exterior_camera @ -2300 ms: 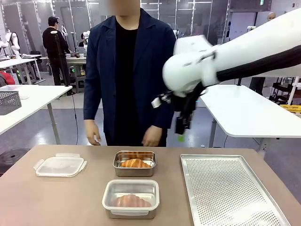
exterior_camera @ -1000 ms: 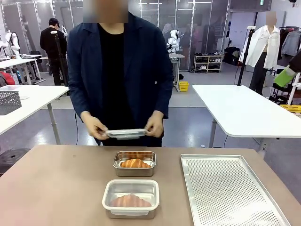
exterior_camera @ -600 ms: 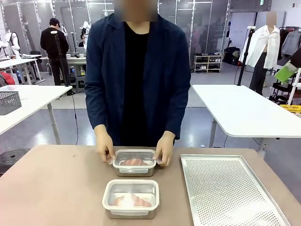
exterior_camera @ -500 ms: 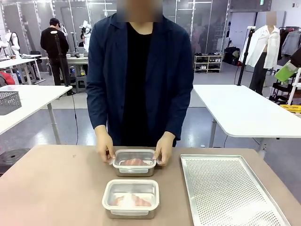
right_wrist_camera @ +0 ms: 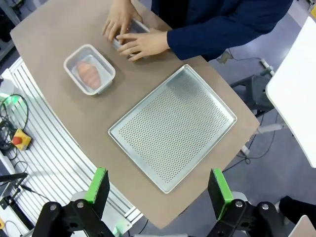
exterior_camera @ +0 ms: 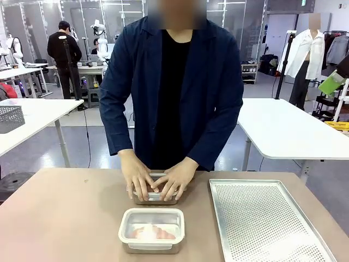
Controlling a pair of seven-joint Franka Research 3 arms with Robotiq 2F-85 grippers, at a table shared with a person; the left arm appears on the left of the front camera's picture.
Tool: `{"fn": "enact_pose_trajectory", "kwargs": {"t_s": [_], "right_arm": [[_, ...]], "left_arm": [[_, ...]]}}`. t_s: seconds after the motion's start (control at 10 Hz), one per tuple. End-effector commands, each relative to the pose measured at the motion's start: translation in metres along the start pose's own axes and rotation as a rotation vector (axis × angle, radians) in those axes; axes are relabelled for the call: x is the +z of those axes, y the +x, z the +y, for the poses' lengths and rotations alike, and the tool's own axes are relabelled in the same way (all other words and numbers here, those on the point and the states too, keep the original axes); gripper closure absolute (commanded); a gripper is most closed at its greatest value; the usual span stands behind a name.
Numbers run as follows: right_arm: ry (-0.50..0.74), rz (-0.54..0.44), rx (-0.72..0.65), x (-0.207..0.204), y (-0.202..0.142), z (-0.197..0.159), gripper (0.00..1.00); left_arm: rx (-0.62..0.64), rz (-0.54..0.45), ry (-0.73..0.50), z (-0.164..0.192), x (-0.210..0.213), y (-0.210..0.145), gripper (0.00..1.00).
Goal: Place the bread into the airtight container.
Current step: Pick up a Butter Roll and place it into an empty Airtight Container.
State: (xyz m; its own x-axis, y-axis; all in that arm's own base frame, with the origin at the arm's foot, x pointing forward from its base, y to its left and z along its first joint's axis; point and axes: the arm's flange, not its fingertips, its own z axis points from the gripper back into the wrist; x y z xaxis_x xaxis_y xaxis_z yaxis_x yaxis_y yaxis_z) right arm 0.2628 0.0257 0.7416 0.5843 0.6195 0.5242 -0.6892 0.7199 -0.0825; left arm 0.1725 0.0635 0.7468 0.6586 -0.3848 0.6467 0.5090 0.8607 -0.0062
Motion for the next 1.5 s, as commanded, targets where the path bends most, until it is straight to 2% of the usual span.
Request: {"fn": "enact_pose_trajectory", "kwargs": {"t_s": [0.0,1.4], "right_arm": [[-0.006,0.004,-0.006,-0.0005,0.0025,-0.0016,0.00],[-0.006,0.004,-0.006,-0.0005,0.0025,-0.0016,0.00]], "left_arm": [[-0.009,-0.011,-0.001,-0.0008,0.0000,0.0026,0.00],[-0.009,-0.011,-0.001,-0.0008,0.0000,0.0026,0.00]]}}
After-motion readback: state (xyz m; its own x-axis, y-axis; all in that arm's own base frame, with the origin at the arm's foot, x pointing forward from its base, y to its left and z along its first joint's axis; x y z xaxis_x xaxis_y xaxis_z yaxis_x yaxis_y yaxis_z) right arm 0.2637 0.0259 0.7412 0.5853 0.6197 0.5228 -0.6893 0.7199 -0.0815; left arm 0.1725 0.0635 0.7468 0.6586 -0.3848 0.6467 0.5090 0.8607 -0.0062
